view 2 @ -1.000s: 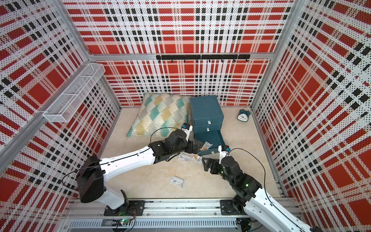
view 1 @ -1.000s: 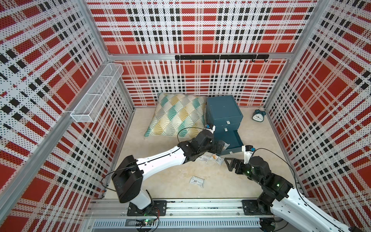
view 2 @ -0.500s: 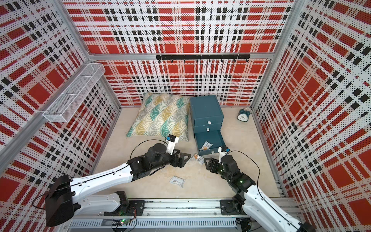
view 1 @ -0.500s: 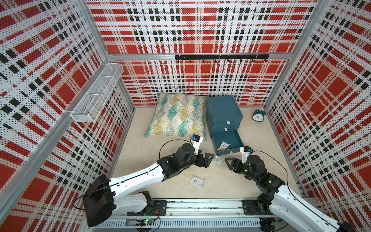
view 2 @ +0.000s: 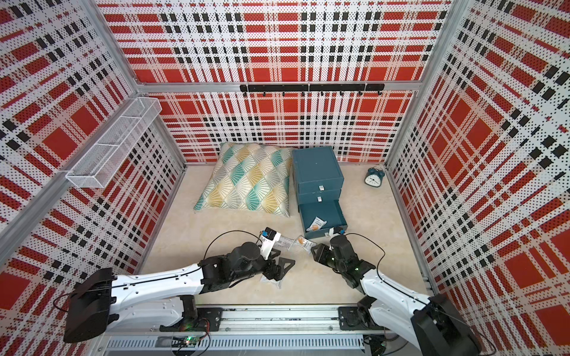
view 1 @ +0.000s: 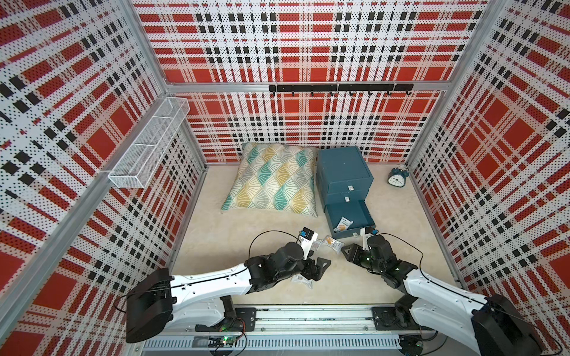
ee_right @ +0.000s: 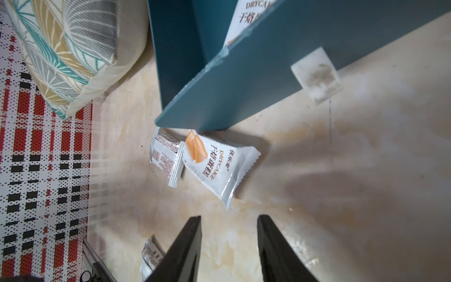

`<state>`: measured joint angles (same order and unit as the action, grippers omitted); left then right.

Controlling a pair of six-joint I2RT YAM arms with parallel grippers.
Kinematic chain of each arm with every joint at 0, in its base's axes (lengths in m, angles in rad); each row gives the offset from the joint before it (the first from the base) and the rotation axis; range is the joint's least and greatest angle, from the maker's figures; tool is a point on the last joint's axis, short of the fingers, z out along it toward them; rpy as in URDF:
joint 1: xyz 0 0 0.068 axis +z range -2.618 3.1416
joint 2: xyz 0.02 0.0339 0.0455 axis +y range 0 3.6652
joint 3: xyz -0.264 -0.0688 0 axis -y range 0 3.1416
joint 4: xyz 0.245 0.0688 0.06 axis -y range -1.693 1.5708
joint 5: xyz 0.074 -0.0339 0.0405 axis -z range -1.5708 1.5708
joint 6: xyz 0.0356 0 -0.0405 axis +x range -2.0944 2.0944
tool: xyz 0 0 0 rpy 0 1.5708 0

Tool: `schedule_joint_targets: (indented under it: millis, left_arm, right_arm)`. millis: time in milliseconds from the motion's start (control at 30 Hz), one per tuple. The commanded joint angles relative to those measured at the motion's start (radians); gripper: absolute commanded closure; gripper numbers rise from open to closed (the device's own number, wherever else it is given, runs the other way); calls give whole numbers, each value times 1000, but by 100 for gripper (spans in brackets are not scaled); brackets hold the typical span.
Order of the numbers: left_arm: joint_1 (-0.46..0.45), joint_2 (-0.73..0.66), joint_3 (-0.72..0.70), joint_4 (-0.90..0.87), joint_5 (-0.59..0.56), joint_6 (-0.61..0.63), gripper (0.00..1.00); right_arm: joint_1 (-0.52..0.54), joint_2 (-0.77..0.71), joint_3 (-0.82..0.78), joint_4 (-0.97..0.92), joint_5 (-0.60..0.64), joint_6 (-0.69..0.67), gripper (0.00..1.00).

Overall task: Place the cookies into the drawer by color
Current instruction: Pick up the cookie at the center of the board.

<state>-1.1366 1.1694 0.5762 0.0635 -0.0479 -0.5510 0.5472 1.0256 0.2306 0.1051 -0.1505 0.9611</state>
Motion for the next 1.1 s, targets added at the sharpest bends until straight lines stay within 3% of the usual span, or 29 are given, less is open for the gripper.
schedule_joint_targets:
  millis: [0, 633, 833, 1067]
  left_arm:
    - [-21, 7, -17, 51, -21, 13, 13]
    - [-26, 3, -35, 62, -32, 8, 24]
    - [-25, -2, -31, 55, -35, 6, 35]
    - [-26, -44, -23, 59, -25, 2, 34]
  right_arm:
    - [-5, 52, -11, 130, -23, 11, 56]
    - [58, 311, 28, 283, 26, 17, 65]
    - [94, 338, 51, 277, 60, 25, 76]
    - [130, 223, 85, 156, 114, 13, 96]
